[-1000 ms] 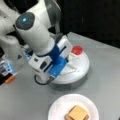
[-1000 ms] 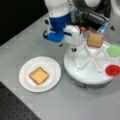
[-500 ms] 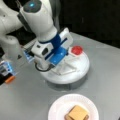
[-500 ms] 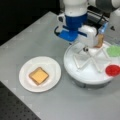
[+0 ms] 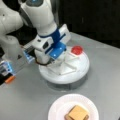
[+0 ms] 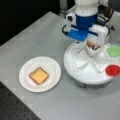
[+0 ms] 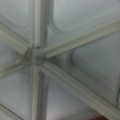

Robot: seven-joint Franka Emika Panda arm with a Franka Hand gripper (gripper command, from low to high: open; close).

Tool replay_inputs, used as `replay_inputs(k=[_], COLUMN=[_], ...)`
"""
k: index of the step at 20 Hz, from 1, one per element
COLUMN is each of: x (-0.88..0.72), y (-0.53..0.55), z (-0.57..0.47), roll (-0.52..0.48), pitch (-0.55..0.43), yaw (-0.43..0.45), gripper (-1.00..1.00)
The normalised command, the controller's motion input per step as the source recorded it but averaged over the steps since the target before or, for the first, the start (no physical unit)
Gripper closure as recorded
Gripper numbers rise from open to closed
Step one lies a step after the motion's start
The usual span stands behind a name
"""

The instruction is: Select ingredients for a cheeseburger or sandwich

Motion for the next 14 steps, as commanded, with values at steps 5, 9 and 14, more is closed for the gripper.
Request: replay_inputs(k=[5, 9, 14], x=[-0.17, -0.05, 0.01], y=[0.13, 0.17, 0.16], z=[-0.08, -0.1, -0.19], roll=[-0.18, -0.182, -0.165], pitch=[0.003, -0.031, -0.073], yaw=[0.038, 0.015, 0.02], gripper=[-1.0, -1.0, -1.0])
